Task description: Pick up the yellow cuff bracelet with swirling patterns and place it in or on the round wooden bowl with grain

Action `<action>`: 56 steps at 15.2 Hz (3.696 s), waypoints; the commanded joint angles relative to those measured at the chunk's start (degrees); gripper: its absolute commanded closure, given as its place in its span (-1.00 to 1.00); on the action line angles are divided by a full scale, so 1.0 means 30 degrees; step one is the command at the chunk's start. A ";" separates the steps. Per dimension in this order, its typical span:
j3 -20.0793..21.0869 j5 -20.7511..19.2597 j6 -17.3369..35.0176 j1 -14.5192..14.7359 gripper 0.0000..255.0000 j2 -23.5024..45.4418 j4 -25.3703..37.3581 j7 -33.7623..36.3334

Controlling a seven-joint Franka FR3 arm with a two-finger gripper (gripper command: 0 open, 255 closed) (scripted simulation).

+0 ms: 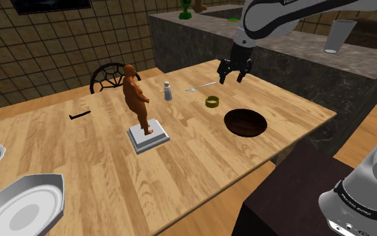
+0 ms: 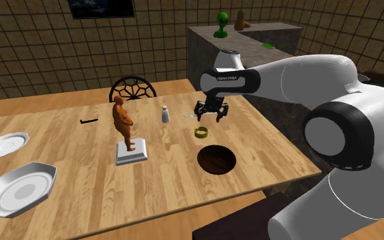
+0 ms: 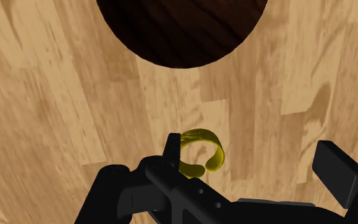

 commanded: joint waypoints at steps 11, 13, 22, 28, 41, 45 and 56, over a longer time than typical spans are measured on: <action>-0.0201 0.0539 0.2141 -0.0224 -1.00 0.8579 0.5817 0.0555; -0.0239 0.0621 0.2197 -0.0262 -1.00 1.0094 0.7173 0.0667; -0.0153 0.0713 0.3622 -0.0099 -1.00 1.1546 0.7205 0.0639; -0.0153 0.0713 0.3617 -0.0099 -1.00 1.1545 0.7208 0.0640; -0.0170 0.0667 0.3218 -0.0097 1.00 1.1288 0.7356 0.0726; -0.0201 0.0580 0.2390 -0.0096 1.00 1.0818 0.7723 0.0895; -0.0268 0.0357 0.0013 -0.0106 1.00 0.9785 0.9096 0.1351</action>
